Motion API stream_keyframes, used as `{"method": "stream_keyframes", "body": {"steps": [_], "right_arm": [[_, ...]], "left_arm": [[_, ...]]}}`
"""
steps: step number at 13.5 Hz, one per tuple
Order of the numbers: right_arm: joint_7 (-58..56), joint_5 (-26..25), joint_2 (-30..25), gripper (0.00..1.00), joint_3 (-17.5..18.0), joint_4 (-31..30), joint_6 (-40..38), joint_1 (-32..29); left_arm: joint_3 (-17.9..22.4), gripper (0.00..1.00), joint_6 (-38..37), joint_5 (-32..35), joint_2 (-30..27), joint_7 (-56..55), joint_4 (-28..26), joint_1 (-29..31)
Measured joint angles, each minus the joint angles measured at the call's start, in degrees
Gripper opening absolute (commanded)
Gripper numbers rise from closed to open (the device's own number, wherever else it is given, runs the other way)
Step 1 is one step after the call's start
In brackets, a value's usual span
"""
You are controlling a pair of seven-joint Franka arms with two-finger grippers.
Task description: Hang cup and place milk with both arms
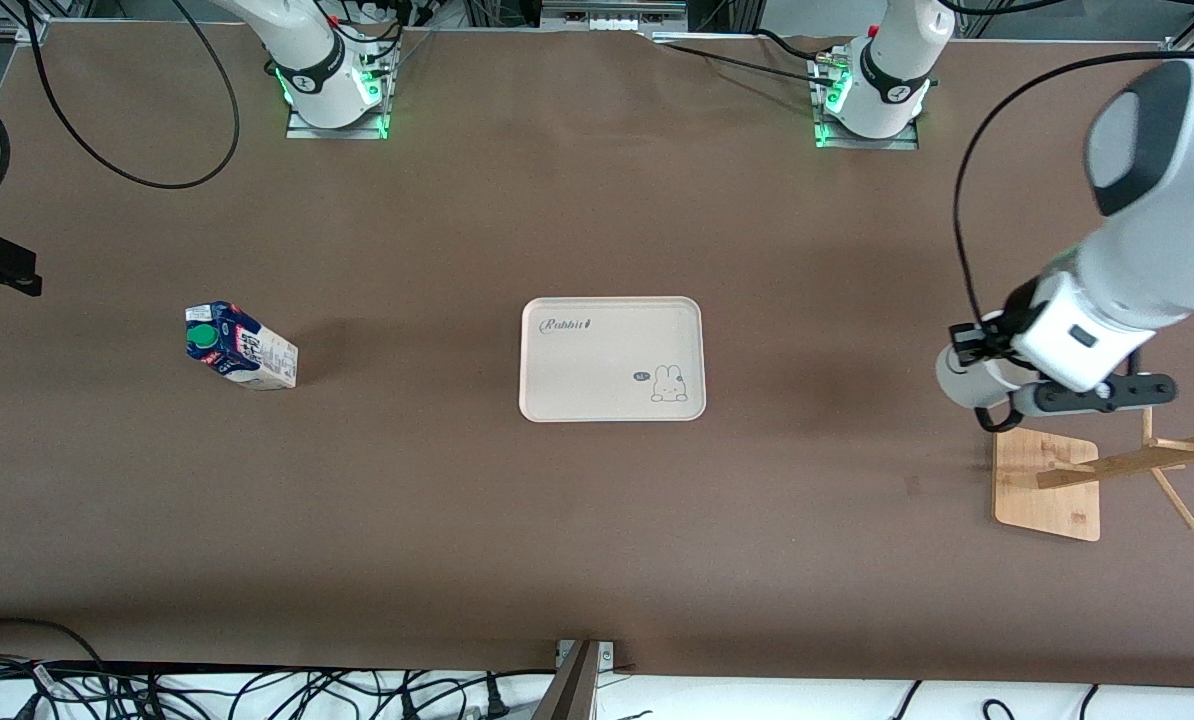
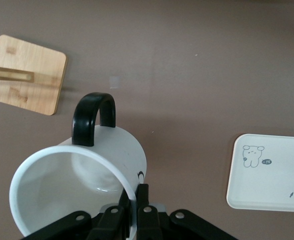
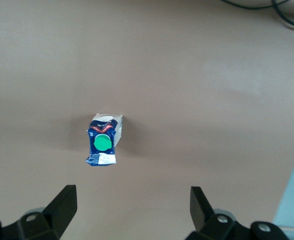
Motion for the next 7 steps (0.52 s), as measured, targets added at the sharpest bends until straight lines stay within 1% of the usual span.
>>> {"method": "stream_keyframes", "body": {"steps": [3,5,6,7], "right_arm": [[0.05,-0.58,-0.16,1.00,8.12,-0.01,0.38,-5.89],[0.09,-1.32,-1.01,1.00,15.86,-0.08,1.65,-12.64],[0.09,-2.15,-1.73,1.00,18.78,-0.24,1.98,-15.50],[0.08,-4.43,-2.55,1.00,20.60,-0.55,2.55,-17.10]], "left_arm": [[-0.01,0.00,-0.75,-0.63,0.05,5.70,0.12,4.01],[0.03,0.00,-0.79,-0.63,0.04,7.99,2.01,5.65],[0.04,0.00,-0.89,-0.63,0.03,9.11,3.36,6.77],[0.06,0.00,-0.94,-0.63,0.03,10.26,4.19,7.84]]}}
